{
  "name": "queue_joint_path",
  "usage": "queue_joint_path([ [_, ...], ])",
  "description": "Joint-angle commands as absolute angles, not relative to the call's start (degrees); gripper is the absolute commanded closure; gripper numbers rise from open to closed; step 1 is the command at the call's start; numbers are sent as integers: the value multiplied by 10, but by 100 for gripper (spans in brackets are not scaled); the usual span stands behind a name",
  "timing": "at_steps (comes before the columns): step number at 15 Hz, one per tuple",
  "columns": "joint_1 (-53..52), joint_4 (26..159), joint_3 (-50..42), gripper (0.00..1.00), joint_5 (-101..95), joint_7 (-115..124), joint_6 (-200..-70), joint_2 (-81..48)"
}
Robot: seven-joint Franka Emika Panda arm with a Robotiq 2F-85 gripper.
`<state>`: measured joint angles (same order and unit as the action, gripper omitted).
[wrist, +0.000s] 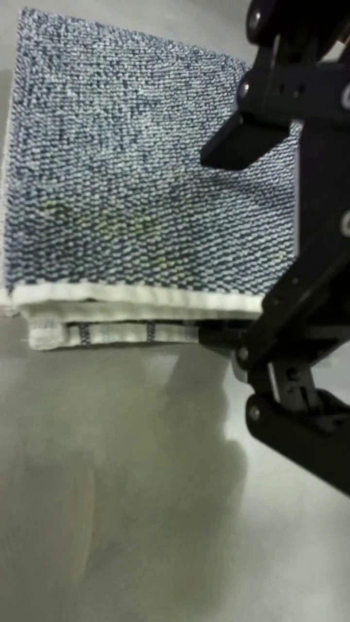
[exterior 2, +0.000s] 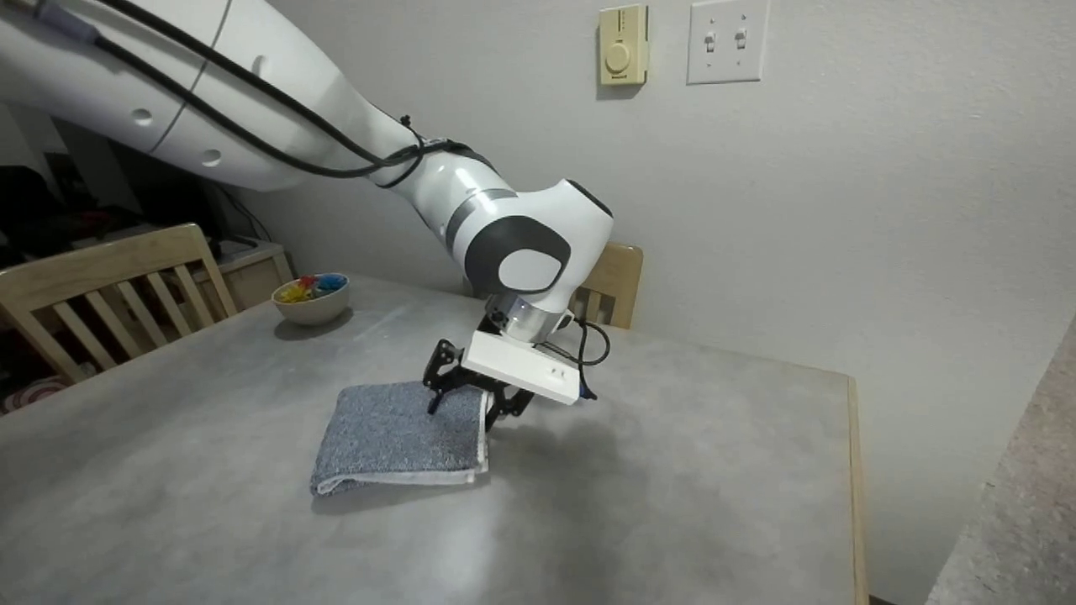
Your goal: Unfold the towel once
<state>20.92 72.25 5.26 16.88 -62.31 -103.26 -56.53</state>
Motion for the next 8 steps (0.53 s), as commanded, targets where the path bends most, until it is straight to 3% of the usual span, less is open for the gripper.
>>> queue_joint_path([
  [1,211,683,54,46,167,-633,-1012,-591],
  [8,208,680,51,96,169,-619,-1037,-592],
])
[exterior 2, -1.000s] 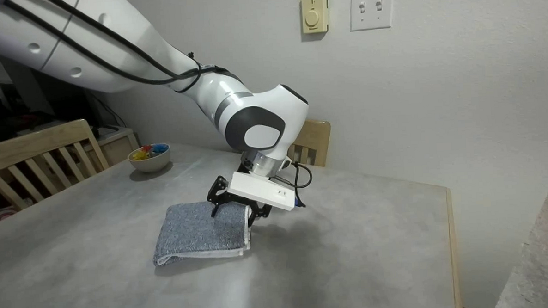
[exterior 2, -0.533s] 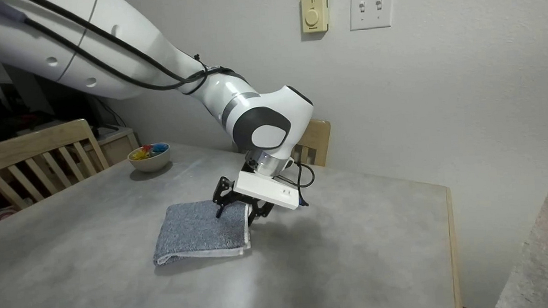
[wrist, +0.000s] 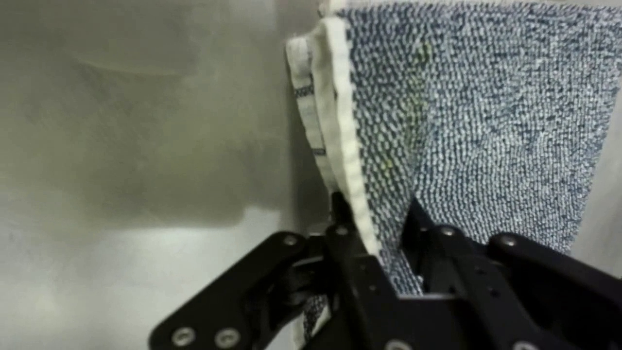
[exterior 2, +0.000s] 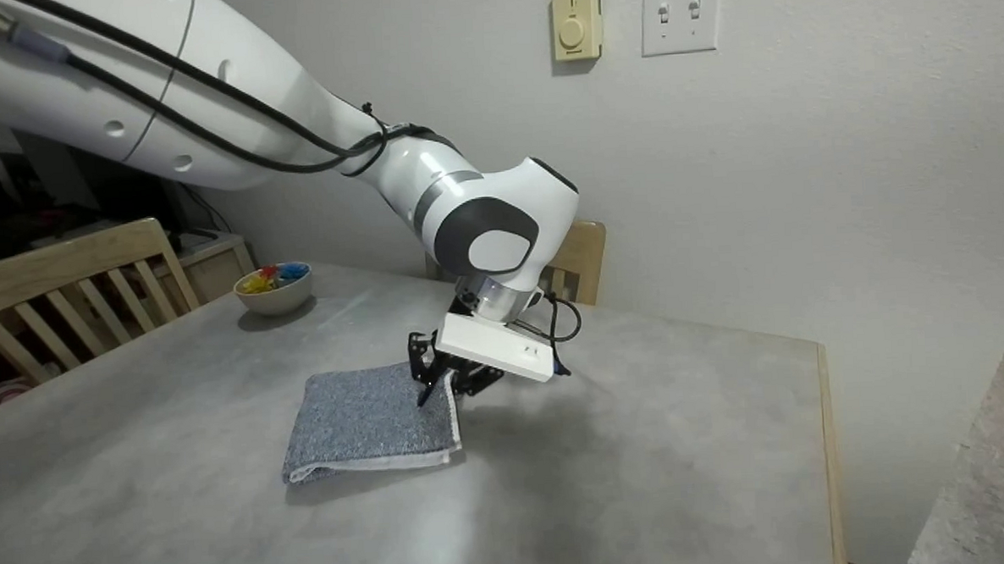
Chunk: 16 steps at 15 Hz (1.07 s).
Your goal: Unfold the towel once
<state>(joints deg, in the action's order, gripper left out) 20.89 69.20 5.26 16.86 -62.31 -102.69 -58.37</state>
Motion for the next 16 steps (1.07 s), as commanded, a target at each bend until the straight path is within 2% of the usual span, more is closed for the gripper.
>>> queue_joint_path([
  [1,207,693,49,99,172,-613,-1057,-583],
  [10,187,855,45,98,181,-492,-1271,-492],
  [16,181,970,60,98,174,-446,-1366,-427],
])
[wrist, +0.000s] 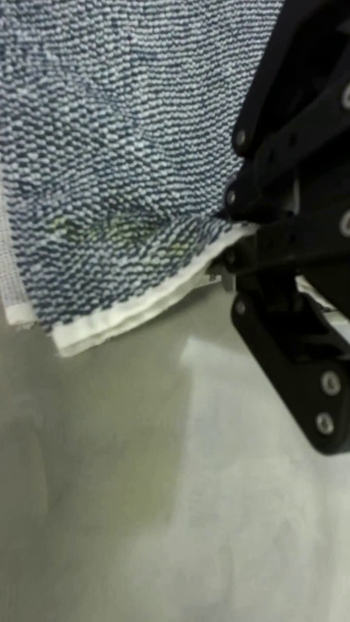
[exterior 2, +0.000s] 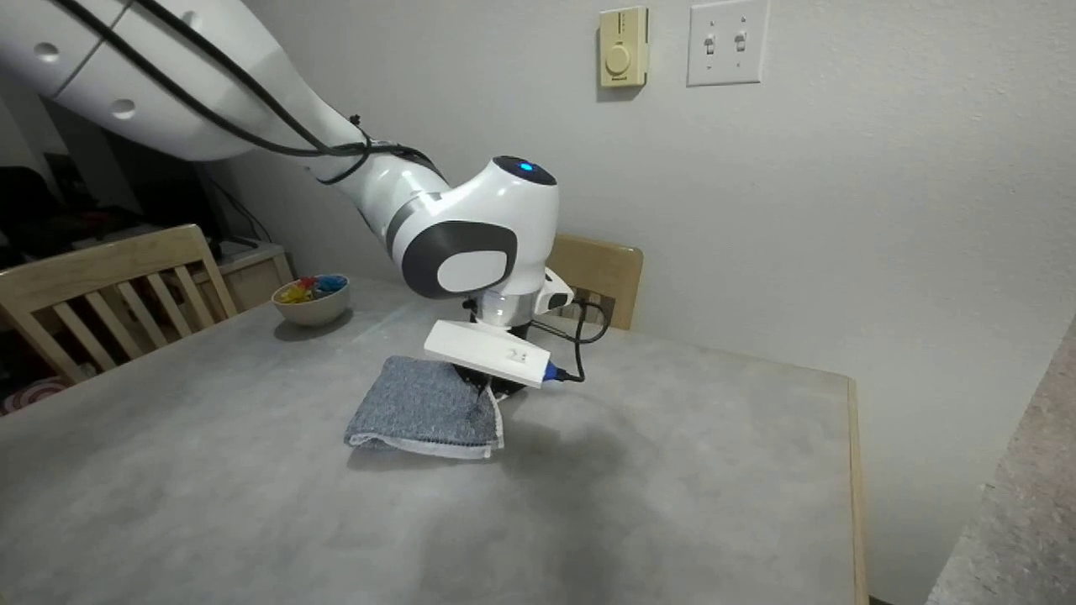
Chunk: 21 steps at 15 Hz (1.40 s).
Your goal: Unfold the towel once
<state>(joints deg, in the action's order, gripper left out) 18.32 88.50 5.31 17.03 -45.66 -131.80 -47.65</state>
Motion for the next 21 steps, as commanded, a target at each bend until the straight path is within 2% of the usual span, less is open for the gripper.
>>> queue_joint_path([
  [1,181,987,63,98,171,-449,-1375,-416],
  [12,169,1113,96,98,172,-463,-1461,-324],
  [21,178,1147,112,98,189,-470,-1528,-295],
])
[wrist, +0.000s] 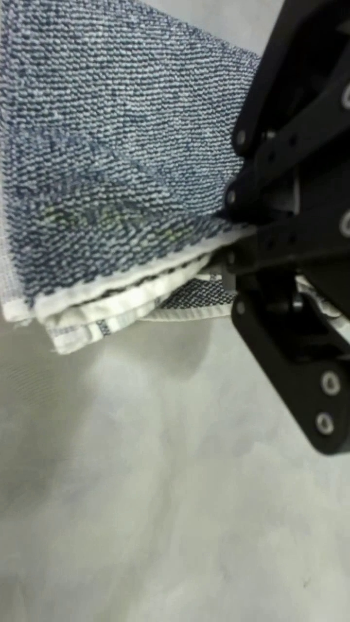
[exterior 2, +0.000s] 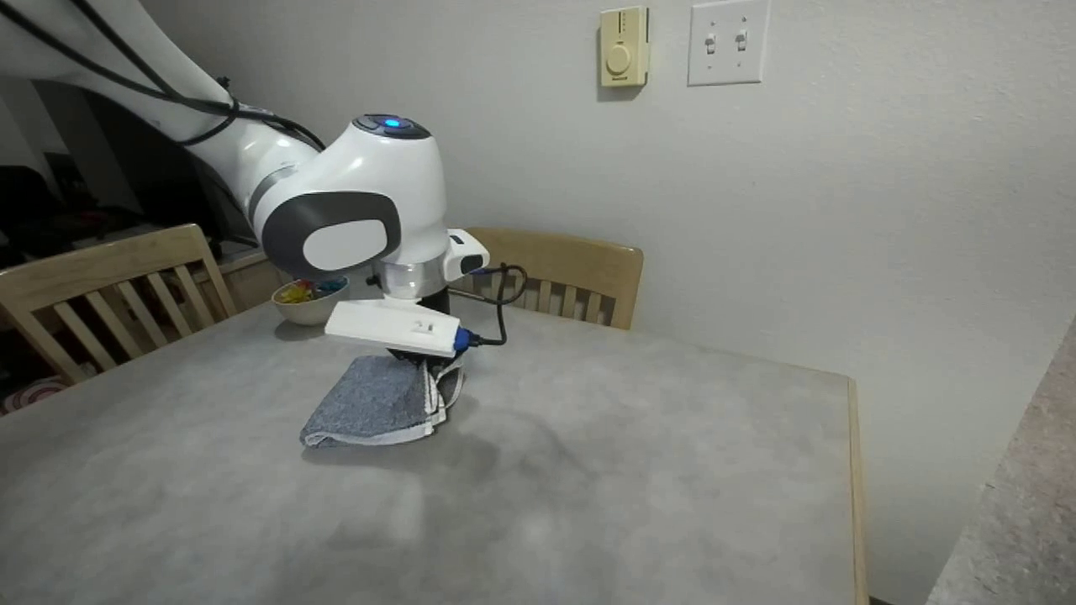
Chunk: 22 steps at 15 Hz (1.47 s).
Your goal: Unfold the towel once
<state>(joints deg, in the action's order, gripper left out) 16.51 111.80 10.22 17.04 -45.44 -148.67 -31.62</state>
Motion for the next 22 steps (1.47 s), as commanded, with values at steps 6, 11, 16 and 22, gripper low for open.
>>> queue_joint_path([
  [6,197,1142,126,98,189,-461,-1537,-303],
  [11,221,1076,121,98,209,-461,-1441,-352],
  [16,230,1008,108,98,209,-473,-1351,-394],
  [22,223,919,89,71,196,-479,-1269,-456],
])
